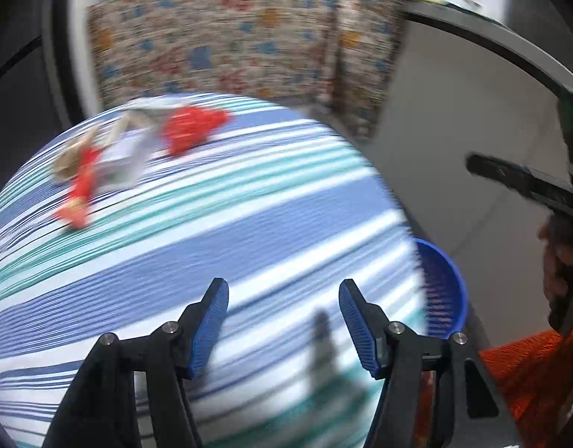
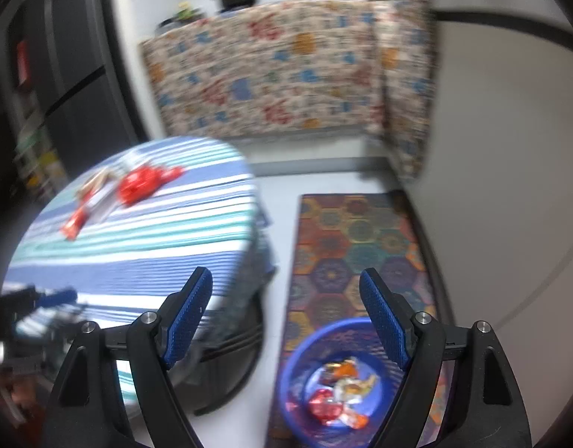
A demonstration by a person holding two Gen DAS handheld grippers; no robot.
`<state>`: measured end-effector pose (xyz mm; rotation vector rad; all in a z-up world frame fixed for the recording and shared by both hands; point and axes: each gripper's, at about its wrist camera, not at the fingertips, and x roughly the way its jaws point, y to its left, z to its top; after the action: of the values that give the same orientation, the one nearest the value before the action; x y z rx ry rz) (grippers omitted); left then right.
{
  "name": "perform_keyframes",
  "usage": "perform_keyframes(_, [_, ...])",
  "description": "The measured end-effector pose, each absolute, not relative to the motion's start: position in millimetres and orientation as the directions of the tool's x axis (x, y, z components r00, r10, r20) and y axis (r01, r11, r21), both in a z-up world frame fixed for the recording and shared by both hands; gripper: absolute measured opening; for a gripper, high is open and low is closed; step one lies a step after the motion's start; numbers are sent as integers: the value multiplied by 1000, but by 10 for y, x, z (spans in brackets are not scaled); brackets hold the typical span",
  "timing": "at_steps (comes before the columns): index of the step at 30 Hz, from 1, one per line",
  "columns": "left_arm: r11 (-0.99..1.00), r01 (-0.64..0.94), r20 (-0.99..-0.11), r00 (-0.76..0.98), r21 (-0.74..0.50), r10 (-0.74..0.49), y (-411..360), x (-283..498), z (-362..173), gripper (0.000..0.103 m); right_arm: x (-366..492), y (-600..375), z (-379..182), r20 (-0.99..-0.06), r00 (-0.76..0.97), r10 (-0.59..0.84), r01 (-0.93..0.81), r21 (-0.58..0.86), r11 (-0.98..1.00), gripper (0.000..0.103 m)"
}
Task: Collect trash
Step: 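Move both tools back over the striped table, then grasp the red snack stick wrapper with the left tool and lift it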
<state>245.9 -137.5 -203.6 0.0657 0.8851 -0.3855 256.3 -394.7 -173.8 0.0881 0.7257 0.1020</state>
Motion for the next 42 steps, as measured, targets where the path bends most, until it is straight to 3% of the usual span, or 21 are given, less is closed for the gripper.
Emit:
perform_keyframes(8, [986,148,-781,607,-74,-149,-331,2737,-2085,63,2818,-2669,-2023,-714,639,288,-314,101,944,82])
perform_keyframes(12, [991,125,-792,601,-39,-107,-115,2777,-2140,63,2934,-2235,-2247,-771,573,276,-388,41,921,82])
perform_keyframes(14, [991,131,-798,596,-19,-94,-50,2814,-2184,63,3006,-2108,-2363,-801,538,260,-405,25,914,82])
perform_keyframes(22, [988,152,-799,595,2,-89,23,3116,-2225,65,3210,-1929,-2422,-805,537,252,-393,25,919,99])
perform_keyframes(33, [974,222,-786,607,33,-112,-58,3693,-2125,65,3216,-1832,-2423,-802,540,257,-394,29,919,102])
perform_keyframes(35, [968,247,-781,612,43,-121,-98,3737,-2118,57,3216,-1831,-2424,-802,540,257,-394,29,919,102])
perform_keyframes(36, [963,262,-777,617,54,-125,-122,3746,-2120,33,3213,-1833,-2423,-802,540,257,-393,29,919,102])
perform_keyframes(37, [960,275,-782,611,62,-124,-142,3755,-2135,25,3214,-1833,-2423,-801,540,257,-394,29,919,102])
perform_keyframes(42, [968,241,-766,635,70,-103,-94,3541,-2102,25,3214,-1830,-2423,-802,540,257,-394,30,919,103])
